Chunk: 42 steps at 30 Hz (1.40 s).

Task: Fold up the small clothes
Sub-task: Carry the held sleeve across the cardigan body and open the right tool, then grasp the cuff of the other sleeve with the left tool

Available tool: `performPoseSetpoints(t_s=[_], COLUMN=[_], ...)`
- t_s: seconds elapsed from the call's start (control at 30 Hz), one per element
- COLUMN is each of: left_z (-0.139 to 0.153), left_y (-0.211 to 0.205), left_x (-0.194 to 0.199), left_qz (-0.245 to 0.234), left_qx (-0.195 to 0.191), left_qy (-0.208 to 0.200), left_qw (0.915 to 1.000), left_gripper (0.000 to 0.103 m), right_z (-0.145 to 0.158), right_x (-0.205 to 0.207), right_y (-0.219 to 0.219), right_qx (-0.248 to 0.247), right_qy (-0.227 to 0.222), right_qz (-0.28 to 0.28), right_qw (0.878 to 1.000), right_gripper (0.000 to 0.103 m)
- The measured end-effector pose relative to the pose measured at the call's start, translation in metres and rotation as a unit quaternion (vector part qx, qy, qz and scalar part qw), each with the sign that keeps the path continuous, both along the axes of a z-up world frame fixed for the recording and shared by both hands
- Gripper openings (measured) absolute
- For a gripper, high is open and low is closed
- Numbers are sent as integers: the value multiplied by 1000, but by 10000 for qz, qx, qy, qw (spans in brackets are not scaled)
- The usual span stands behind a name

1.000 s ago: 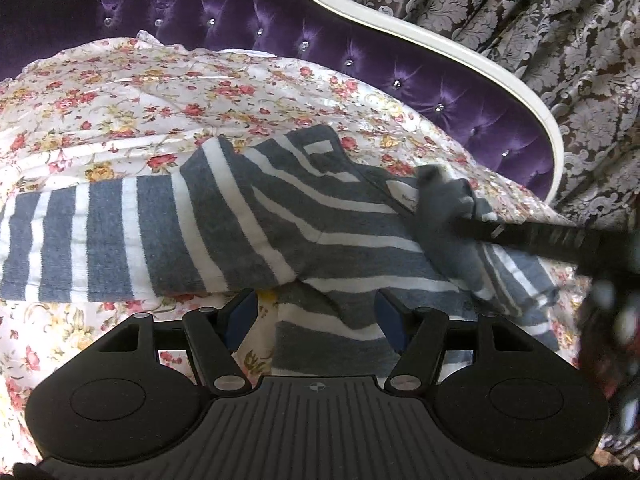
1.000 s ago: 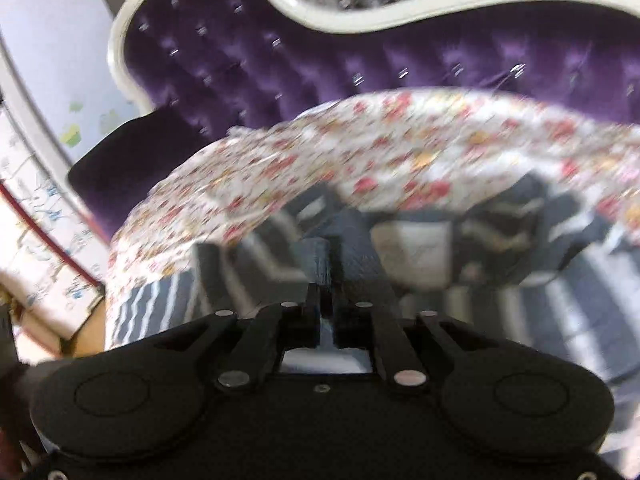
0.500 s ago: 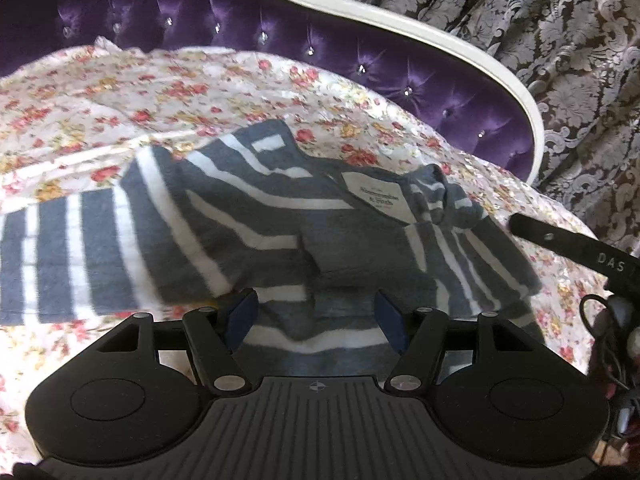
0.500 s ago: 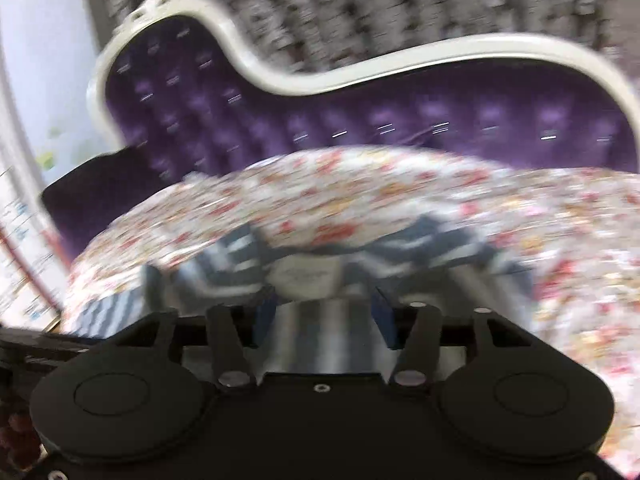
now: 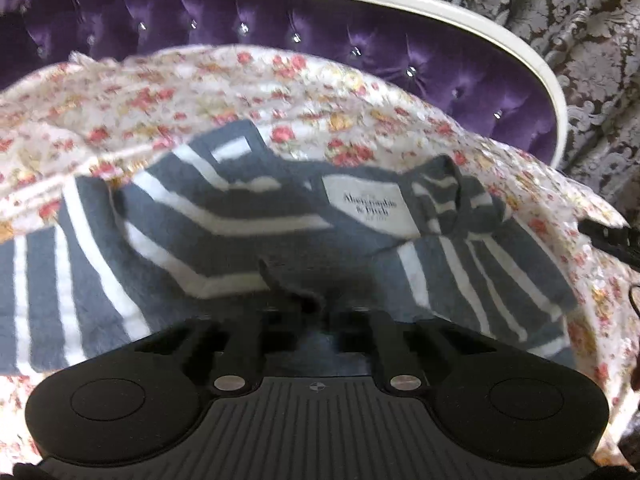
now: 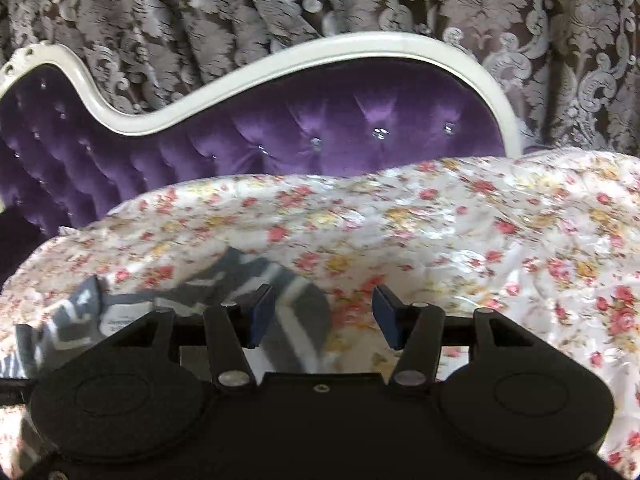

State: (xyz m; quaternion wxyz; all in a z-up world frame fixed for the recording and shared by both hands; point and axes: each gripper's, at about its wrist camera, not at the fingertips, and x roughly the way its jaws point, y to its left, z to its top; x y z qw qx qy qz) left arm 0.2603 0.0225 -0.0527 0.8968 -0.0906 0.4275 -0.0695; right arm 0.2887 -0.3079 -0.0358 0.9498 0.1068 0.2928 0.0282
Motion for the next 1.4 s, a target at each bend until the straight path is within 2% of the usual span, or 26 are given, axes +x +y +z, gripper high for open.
performPoseSetpoints(t_s=[0.07, 0.17, 0.33, 0.47, 0.57, 0.6, 0.63, 0.67, 0.77, 0.93, 0.97, 1.0, 1.03, 1.13, 1.23, 1.33, 1.4], left_z=[13, 28, 26, 14, 8, 6, 3, 1, -4, 2, 4, 8, 12, 23, 28, 28, 26], left_y=[8, 15, 19, 12, 13, 14, 16, 17, 25, 43, 44, 46, 49, 60, 80, 103, 117], left_x=[-3, -2, 4, 6, 7, 8, 9, 10, 11, 5, 2, -1, -5, -14, -22, -29, -35], left_qz=[130, 277, 320, 173, 227, 248, 292, 335, 333, 298, 331, 344, 344, 354, 520, 809, 976], left_qx=[-187, 6, 32, 187, 329, 351, 403, 448, 310, -340, -318, -245, -151, -78, -101, -51, -63], left_qy=[-207, -382, -200, 14, 65, 91, 165, 219, 255, 277, 227, 151, 49, -150, -251, -291, -230], left_qw=[9995, 9989, 9993, 9997, 9992, 9990, 9986, 9982, 9986, 9986, 9987, 9990, 9993, 9992, 9983, 9963, 9949], left_gripper=[8, 8, 8, 9, 11, 16, 25, 28, 32, 50, 54, 64, 70, 76, 82, 84, 85], right_z=[-2, -7, -13, -17, -26, -31, -35, -37, -36, -26, -23, -19, -16, -7, -2, -1, 0], right_x=[0, 1, 5, 6, 11, 12, 13, 13, 11, 4, 2, 1, 0, -4, -7, -10, -10], right_y=[-4, -8, -3, 7, 18, 20, 21, 22, 20, 15, 15, 14, 15, 14, 15, 20, 28], right_qx=[-24, -64, -68, -4, -434, -660, -943, -1144, -1242, -1016, -966, -880, -787, -333, 74, 319, 294], right_qy=[115, 318, 551, 723, 1107, 1239, 1320, 1334, 1292, 957, 848, 728, 633, 329, 102, -19, -44], right_qz=[-24, -26, 121, 491, 555, 469, 367, 281, 188, 137, 152, 173, 200, 321, 507, 696, 824], right_qw=[9999, 9995, 9984, 9962, 9913, 9890, 9861, 9840, 9836, 9901, 9916, 9933, 9947, 9984, 9986, 9971, 9962], right_gripper=[61, 61, 61, 61, 61, 61, 61, 61, 61, 63, 66, 69, 72, 76, 87, 88, 88])
